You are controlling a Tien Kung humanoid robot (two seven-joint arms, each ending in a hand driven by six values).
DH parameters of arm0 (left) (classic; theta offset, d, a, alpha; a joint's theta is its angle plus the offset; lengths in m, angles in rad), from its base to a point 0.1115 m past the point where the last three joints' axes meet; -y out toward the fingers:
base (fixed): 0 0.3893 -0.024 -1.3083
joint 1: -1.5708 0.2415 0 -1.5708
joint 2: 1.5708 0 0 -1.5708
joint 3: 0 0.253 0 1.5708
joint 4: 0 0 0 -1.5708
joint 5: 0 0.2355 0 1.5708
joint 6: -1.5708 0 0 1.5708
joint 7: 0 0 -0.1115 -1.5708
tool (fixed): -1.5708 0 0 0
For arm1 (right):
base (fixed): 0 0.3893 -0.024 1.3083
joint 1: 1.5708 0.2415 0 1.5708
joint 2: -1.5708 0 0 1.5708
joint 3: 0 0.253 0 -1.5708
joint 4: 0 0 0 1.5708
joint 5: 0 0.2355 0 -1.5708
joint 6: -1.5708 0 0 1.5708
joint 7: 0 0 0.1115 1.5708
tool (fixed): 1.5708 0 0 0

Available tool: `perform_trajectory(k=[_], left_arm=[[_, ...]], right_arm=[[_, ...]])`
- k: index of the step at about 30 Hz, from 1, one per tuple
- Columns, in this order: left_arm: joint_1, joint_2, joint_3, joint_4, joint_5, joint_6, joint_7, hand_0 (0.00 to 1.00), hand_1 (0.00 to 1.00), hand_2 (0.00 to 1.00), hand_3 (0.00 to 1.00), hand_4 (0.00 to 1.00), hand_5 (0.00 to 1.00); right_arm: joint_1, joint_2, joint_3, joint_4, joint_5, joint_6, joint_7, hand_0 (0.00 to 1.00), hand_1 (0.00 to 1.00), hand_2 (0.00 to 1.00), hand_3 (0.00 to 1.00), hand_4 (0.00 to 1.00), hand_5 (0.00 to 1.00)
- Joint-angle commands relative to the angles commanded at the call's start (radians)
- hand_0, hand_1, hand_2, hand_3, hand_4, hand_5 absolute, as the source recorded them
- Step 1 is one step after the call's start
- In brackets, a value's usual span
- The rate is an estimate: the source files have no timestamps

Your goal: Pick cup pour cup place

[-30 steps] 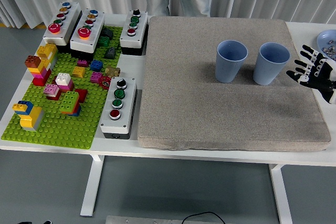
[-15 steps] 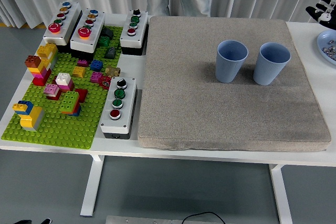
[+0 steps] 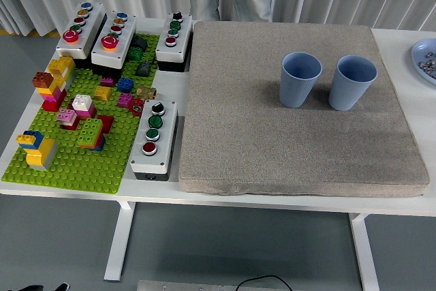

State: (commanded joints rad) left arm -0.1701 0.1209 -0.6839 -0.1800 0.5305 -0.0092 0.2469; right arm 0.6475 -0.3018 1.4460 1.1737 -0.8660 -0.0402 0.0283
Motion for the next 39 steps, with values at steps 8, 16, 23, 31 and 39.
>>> perform_trajectory(k=[8, 16, 23, 31, 39], left_arm=[[0.000, 0.001, 0.004, 0.000, -0.006, 0.002, -0.001, 0.765, 0.810, 0.821, 0.660, 0.530, 0.907], [0.003, 0.005, 0.014, 0.000, -0.014, 0.001, -0.001, 0.765, 0.809, 0.820, 0.659, 0.530, 0.907], [0.005, 0.006, 0.024, 0.000, -0.021, 0.001, -0.002, 0.766, 0.809, 0.820, 0.660, 0.530, 0.907], [0.001, 0.006, 0.022, 0.000, -0.019, 0.000, -0.002, 0.765, 0.809, 0.822, 0.659, 0.530, 0.907], [-0.001, 0.004, 0.014, 0.000, -0.011, 0.000, -0.001, 0.766, 0.810, 0.822, 0.658, 0.530, 0.906]], right_arm=[[-0.003, 0.004, 0.035, -0.021, 0.048, -0.001, -0.011, 0.845, 0.767, 0.771, 0.828, 0.803, 0.156], [0.011, 0.012, 0.040, -0.054, 0.357, -0.052, -0.127, 0.858, 0.777, 0.793, 0.828, 0.795, 0.584], [0.041, 0.038, 0.064, -0.091, 0.467, -0.111, -0.137, 0.871, 0.786, 0.807, 0.836, 0.796, 0.774], [0.047, 0.041, 0.091, -0.104, 0.441, -0.111, -0.143, 0.875, 0.786, 0.806, 0.838, 0.795, 0.829], [0.045, 0.038, 0.091, -0.099, 0.410, -0.108, -0.143, 0.885, 0.791, 0.805, 0.839, 0.782, 0.847]])
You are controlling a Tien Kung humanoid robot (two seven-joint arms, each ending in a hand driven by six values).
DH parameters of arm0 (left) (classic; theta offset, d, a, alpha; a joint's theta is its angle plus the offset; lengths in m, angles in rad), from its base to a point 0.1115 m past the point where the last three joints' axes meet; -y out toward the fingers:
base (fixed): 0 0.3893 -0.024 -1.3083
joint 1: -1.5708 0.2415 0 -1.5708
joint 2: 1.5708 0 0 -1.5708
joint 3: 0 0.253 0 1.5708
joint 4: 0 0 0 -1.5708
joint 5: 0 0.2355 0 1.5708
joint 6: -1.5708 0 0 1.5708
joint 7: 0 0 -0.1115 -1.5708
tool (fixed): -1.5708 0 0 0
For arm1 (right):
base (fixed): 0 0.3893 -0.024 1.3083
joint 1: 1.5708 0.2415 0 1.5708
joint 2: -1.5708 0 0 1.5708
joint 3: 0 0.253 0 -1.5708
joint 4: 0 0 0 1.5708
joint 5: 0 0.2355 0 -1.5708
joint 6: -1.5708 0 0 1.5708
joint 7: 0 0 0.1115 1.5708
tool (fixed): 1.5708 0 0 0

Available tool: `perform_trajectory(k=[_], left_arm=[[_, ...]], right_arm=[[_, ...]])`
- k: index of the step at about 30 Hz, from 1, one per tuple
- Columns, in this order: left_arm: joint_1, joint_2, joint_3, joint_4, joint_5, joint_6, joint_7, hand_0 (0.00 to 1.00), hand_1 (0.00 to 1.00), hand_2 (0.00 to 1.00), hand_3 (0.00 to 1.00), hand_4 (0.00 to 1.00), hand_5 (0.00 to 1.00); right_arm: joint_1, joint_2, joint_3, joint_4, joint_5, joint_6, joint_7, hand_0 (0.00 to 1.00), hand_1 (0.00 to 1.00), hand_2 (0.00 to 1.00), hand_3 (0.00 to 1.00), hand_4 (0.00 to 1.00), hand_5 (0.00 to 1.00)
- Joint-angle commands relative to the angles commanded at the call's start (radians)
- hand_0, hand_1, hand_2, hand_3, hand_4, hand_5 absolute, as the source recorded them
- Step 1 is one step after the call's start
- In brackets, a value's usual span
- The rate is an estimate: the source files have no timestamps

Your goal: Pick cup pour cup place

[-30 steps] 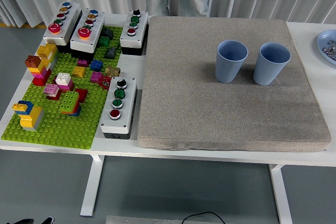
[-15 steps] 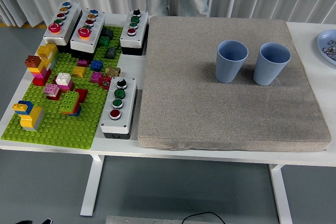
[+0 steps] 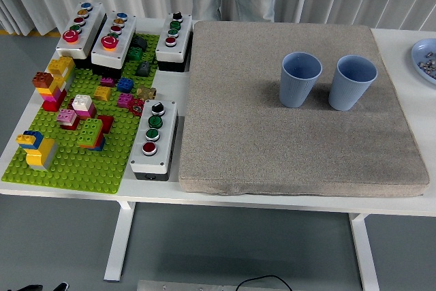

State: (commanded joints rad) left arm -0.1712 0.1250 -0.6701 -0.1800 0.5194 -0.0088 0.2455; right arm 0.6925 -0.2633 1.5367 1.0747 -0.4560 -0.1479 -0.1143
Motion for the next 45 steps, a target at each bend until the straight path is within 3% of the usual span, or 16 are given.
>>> perform_trajectory(k=[45], left_arm=[[0.004, 0.000, 0.003, 0.000, -0.002, 0.001, -0.002, 0.766, 0.810, 0.822, 0.659, 0.534, 0.907]], right_arm=[[-0.015, 0.002, -0.030, -0.001, -0.103, -0.005, 0.027, 0.892, 0.799, 0.813, 0.839, 0.772, 0.806]])
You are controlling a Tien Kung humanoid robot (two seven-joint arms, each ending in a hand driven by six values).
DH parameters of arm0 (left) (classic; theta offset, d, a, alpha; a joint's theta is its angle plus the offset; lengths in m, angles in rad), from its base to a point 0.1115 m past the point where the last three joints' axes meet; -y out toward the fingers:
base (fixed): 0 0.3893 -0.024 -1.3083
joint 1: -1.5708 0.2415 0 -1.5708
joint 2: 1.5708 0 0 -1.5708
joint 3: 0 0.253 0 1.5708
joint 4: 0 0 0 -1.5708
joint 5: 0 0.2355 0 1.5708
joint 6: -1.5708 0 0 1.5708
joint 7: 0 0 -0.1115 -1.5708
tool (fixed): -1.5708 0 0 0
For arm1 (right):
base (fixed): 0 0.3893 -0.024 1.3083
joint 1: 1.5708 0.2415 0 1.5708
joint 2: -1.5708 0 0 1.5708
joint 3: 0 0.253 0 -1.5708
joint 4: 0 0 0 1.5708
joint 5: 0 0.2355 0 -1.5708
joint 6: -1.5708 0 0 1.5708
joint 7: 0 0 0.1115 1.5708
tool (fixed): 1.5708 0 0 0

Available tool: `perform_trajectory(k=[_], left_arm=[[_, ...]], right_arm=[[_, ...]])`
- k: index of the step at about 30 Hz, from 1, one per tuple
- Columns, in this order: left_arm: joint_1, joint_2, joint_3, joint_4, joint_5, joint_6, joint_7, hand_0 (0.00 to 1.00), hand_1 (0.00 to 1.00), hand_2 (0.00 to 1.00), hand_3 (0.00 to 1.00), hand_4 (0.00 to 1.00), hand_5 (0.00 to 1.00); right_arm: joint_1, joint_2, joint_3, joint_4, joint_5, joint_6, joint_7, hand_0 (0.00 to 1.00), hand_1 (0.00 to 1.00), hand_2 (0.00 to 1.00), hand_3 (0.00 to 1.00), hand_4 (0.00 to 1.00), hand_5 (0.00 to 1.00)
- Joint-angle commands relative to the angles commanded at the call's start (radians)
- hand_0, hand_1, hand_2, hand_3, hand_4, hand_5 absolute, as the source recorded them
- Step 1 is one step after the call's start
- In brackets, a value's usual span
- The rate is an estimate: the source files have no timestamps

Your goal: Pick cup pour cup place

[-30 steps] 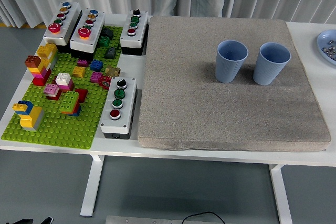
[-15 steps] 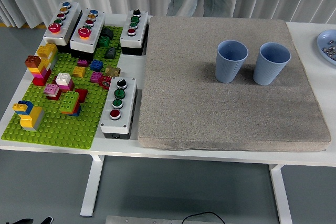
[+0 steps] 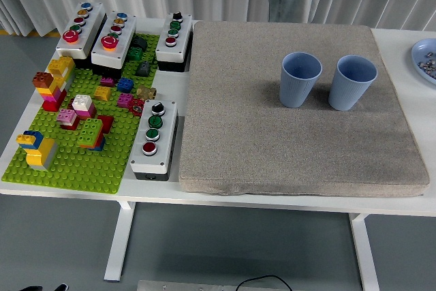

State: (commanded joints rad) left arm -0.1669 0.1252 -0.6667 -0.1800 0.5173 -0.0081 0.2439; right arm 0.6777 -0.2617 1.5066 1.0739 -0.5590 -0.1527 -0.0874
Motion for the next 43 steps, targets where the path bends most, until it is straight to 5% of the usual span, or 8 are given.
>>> perform_trajectory(k=[43], left_arm=[[-0.001, 0.000, 0.003, 0.000, -0.007, 0.000, -0.002, 0.766, 0.810, 0.821, 0.658, 0.534, 0.907]], right_arm=[[0.002, -0.006, 0.005, -0.001, -0.017, 0.013, -0.011, 0.894, 0.802, 0.805, 0.837, 0.758, 0.777]])
